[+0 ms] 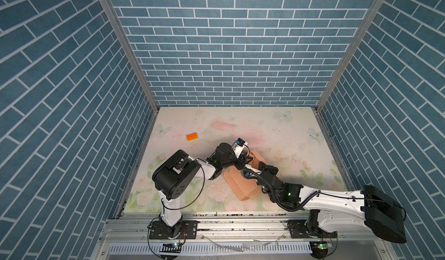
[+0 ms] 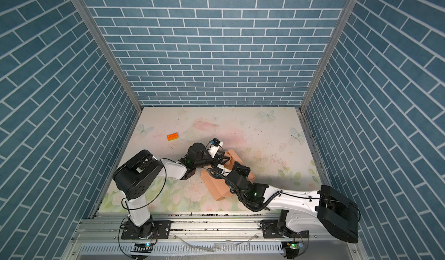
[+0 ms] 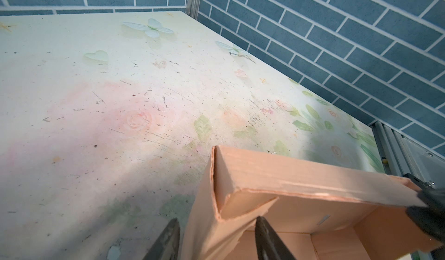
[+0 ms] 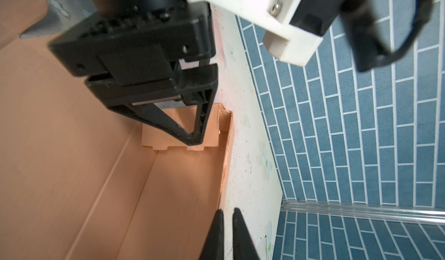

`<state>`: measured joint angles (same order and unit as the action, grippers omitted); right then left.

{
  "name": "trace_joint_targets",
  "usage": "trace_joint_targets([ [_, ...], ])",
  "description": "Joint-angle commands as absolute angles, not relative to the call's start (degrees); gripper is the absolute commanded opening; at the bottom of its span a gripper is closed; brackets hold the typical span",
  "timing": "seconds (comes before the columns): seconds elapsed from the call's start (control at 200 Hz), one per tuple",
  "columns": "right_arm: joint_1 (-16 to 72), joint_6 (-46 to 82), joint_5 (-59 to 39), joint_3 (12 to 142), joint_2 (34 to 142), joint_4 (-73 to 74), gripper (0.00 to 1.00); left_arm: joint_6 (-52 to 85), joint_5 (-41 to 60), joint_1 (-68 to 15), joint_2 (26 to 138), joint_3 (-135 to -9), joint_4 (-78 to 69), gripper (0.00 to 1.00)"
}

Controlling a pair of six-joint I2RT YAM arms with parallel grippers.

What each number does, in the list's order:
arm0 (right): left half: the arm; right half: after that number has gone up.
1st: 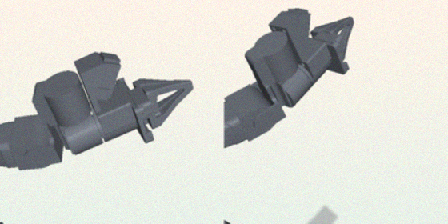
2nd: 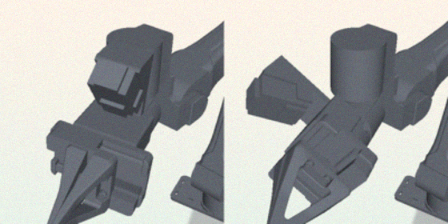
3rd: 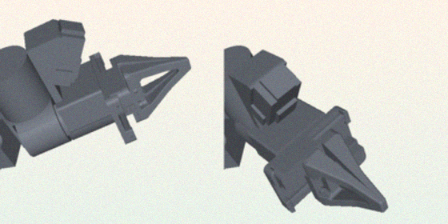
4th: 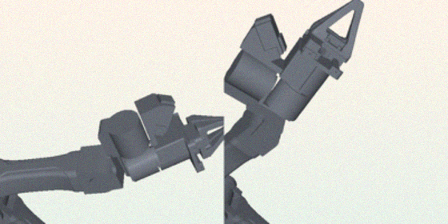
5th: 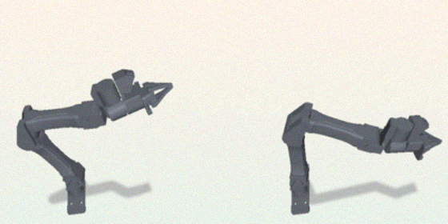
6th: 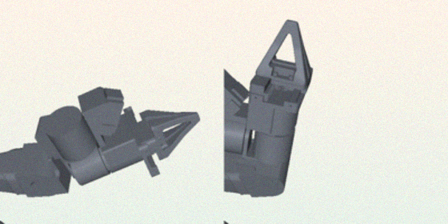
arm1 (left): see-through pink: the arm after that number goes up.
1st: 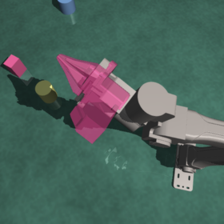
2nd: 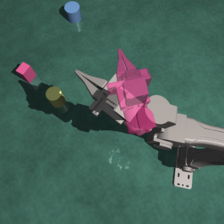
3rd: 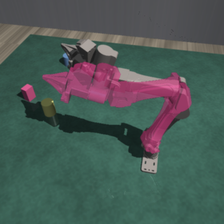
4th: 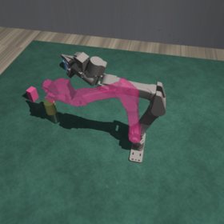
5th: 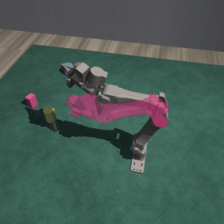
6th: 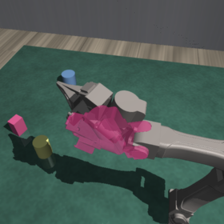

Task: Fold the paper box
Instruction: 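Release the wall with the right gripper and lift it away from the box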

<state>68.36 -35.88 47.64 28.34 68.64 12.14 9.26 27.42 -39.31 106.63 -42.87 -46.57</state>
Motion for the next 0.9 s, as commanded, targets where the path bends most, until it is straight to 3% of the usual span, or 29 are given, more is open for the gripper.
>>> trace_joint_targets([
  [0.0,68.4,-34.0,47.3,29.3,68.3,13.4,0.11,8.6,27.3,-39.3,105.7,-42.3,-46.8,0.51],
  [0.175,68.2,-33.7,46.9,29.3,68.6,13.7,0.11,8.7,27.2,-39.4,106.8,-43.2,-47.2,0.49],
  [0.315,68.2,-33.5,46.8,29.4,69.0,13.7,0.11,8.8,27.6,-39.4,108.2,-44.5,-47.3,0.32],
  [0.54,68.1,-33.2,46.7,29.4,68.8,13.7,0.11,9.2,27.8,-39.4,109.7,-45.5,-48.2,0.14],
  [0.75,67.8,-32.8,46.5,29.3,68.9,14.0,0.11,9.8,26.8,-39.5,109.5,-45.5,-49.3,0.02],
  [0.895,67.6,-32.6,46.5,29.5,68.4,14.4,0.11,9.8,26.6,-39.6,108.8,-45.7,-48.2,0.0],
])
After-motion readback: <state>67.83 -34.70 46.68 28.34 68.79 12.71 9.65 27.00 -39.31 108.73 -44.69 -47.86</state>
